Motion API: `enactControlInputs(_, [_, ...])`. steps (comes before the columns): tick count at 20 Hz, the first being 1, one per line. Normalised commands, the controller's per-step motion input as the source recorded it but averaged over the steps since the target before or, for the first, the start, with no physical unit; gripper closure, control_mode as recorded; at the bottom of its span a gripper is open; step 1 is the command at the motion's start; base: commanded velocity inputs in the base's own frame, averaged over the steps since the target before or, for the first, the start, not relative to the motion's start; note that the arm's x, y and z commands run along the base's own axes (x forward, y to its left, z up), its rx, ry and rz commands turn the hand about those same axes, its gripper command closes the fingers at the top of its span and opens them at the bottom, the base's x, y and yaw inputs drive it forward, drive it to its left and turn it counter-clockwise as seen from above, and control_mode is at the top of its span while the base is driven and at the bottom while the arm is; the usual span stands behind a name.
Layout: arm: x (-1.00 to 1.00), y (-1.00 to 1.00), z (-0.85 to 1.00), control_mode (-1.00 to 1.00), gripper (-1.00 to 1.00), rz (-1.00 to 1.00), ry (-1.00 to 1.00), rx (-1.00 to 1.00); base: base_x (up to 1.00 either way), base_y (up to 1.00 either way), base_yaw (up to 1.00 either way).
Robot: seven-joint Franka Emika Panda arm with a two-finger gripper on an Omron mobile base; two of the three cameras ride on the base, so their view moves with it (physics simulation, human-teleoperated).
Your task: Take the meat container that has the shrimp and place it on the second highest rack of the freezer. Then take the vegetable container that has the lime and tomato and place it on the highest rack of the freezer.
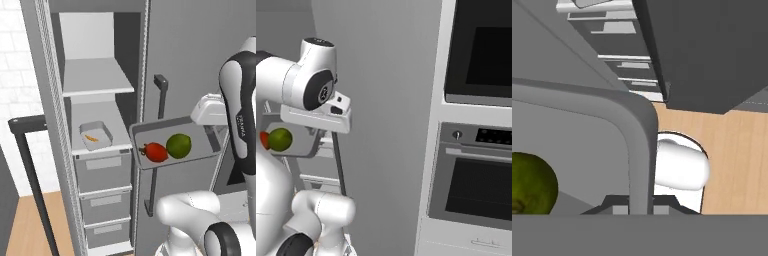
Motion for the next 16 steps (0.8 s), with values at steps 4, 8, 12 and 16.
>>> enactControlInputs(4, [-0.03, 0.31, 0.0, -1.0, 1.0, 0.0, -0.01, 0.0, 0.0, 0.29, 0.0])
enactControlInputs(8, [0.17, 0.36, 0.02, -1.0, 1.0, -0.55, -0.11, 0.09, 0.0, 0.0, 0.0])
enactControlInputs(12, [0.33, 0.28, 0.25, -1.0, 1.0, -0.72, -0.13, 0.24, 0.0, 0.0, 0.0])
enactControlInputs(16, [0.53, 0.57, 0.54, -1.0, 1.0, -0.52, -0.12, 0.22, 0.0, 0.0, 0.0])
